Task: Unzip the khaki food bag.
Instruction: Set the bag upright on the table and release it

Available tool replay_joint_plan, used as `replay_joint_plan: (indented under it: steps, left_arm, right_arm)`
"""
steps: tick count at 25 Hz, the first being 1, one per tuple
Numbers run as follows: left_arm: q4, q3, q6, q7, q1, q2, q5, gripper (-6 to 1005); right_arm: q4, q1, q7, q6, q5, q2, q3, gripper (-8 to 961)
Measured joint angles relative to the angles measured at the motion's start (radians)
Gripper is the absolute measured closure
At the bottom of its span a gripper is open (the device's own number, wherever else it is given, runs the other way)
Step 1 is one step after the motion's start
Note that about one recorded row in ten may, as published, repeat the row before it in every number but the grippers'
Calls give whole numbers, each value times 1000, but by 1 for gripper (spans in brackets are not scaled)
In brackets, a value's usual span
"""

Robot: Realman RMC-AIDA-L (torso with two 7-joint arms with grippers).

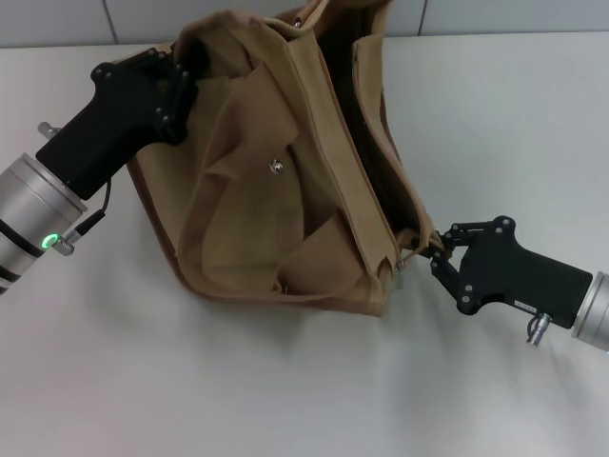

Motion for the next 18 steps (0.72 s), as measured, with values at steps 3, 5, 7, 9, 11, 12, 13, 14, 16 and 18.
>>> replay_joint_plan:
  steps: [3,5,7,9,11,12,13,14,16,18]
  left_arm:
    - [0,0,0,-3,0,0,0,825]
    - [0,0,-1,-4,0,0,0,825]
    - [0,1,-1,-5,2,0,0,824]
    - [0,2,-1,-5,5,1,1,824]
    - [0,8,-2,-5,11,3,6,823]
    - [0,14,-2,-5,15,5,8,823]
    - [1,23,-2,-5,22,7,8,823]
    - [2,30,-2,-5,28,8,9,823]
    - [7,50,1,-16,52,10,10,822]
    - [9,53,2,-28,61,10,10,822]
  right_arm:
    - [1,0,0,-1,4,0,0,777]
    - [2,-2,0,-8,13,-1,1,836]
    - [3,-7,0,-24,35,-3,2,896]
    - [1,-15,10,-59,64,-6,2,898]
    - [-11,-26,42,-111,103,-8,2,901]
    - [-21,-29,67,-130,117,-9,2,902]
    - [-39,-32,107,-154,135,-10,2,902]
    - [-56,-33,146,-171,145,-11,2,902]
    - [-111,-26,271,-215,176,-11,2,902]
    - [-125,-21,310,-226,179,-11,1,901]
